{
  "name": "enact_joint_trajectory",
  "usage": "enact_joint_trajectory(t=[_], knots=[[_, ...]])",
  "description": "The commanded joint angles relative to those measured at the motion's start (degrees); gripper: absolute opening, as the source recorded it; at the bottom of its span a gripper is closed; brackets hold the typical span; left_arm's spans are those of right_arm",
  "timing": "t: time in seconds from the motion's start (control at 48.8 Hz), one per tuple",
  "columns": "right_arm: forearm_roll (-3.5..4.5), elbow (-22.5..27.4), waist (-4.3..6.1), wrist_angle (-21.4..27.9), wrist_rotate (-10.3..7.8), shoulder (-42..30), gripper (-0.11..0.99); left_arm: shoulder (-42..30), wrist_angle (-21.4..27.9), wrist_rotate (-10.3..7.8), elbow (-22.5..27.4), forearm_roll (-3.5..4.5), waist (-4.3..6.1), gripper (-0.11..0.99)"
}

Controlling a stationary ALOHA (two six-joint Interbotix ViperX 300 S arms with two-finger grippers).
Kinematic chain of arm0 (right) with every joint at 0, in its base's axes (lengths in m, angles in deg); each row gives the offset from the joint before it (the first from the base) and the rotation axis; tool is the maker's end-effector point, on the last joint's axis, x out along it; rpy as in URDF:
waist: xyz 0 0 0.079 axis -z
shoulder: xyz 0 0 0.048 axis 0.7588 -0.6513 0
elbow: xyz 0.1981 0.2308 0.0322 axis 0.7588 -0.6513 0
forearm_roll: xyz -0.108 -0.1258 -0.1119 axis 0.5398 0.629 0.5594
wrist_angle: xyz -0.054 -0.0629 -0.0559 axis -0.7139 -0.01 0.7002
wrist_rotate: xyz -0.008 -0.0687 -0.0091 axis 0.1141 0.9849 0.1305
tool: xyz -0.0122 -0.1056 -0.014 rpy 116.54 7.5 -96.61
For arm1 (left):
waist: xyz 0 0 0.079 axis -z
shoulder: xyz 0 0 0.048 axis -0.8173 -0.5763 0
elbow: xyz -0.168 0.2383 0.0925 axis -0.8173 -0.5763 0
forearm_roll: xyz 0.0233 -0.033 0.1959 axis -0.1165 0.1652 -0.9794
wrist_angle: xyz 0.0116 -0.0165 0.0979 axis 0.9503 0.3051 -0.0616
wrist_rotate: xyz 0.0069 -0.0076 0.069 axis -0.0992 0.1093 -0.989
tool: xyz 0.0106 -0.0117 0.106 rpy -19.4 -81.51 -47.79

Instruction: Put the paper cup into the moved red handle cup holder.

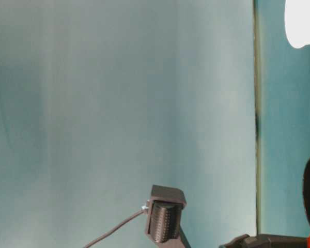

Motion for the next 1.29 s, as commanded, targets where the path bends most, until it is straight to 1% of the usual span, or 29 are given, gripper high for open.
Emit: enact_joint_trajectory(t=[0.0,0.082,0.102,0.184,0.246,0.287,0.328,0.389,0.492,0.614,0.696,0.717,0.819,0.84,0.922,1.003,1.106,1.27], knots=[[-0.09,1.3,-0.18,-0.3,-0.53,-0.2,-0.09,0.7,-0.4,-0.09,1.2,0.00,0.44,0.28],[-0.09,1.2,-0.18,-0.3,-0.53,-0.2,-0.09,0.9,0.0,0.00,1.8,-0.09,0.79,0.28],[-0.09,1.2,-0.18,-0.3,-0.53,-0.2,-0.09,1.0,0.3,0.09,2.1,0.00,0.88,0.28],[-0.09,1.2,-0.18,-0.3,-0.53,-0.2,-0.09,2.0,1.8,0.18,3.8,-0.09,1.05,0.28],[-0.09,1.3,-0.18,-0.3,-0.53,-0.2,-0.09,3.1,4.4,0.18,5.7,0.00,1.05,0.28],[-0.09,1.2,-0.18,-0.3,-0.53,-0.2,-0.09,3.9,6.2,0.18,7.2,-0.09,0.97,0.28],[-0.09,1.2,-0.18,-0.3,-0.53,-0.2,-0.09,4.5,8.9,0.00,9.0,0.00,0.97,0.28],[-0.09,1.2,-0.09,-0.4,-0.53,-0.2,-0.09,4.6,11.8,-0.18,11.1,-0.09,0.88,0.28],[-0.09,1.2,-0.09,-0.4,-0.44,-0.2,-0.09,4.1,14.4,-0.18,14.2,-0.18,0.70,0.28],[-0.09,1.2,0.18,-0.3,-0.44,-0.2,-0.09,1.5,14.5,-0.26,17.1,-0.26,0.09,0.28],[-0.09,1.2,0.18,-0.3,-0.44,-0.2,-0.09,-0.9,14.5,-0.26,18.7,-0.35,-1.14,0.28],[-0.09,1.2,0.18,-0.3,-0.44,-0.2,-0.09,-1.3,14.5,-0.26,19.0,-0.26,-1.32,0.28],[-0.09,1.2,0.18,-0.3,-0.53,-0.2,-0.09,-3.6,14.5,-0.26,20.0,-0.35,-2.64,0.28],[-0.09,1.2,0.18,-0.3,-0.53,-0.2,-0.09,-4.0,14.5,-0.26,20.0,-0.26,-2.90,0.28],[-0.09,1.3,0.18,-0.3,-0.53,-0.2,-0.09,-5.5,14.2,-0.26,20.0,-0.35,-4.04,0.28],[-0.09,1.2,0.09,-0.3,-0.53,-0.2,-0.09,-7.0,12.7,-0.18,19.7,-0.26,-4.83,0.28],[-0.09,1.3,0.09,-0.3,-0.53,-0.2,-0.09,-9.0,10.8,0.00,19.7,-0.35,-4.75,0.28],[-0.09,1.2,0.18,-0.3,-0.53,-0.1,-0.09,-11.3,9.6,0.09,19.6,-0.26,-3.60,0.28]])
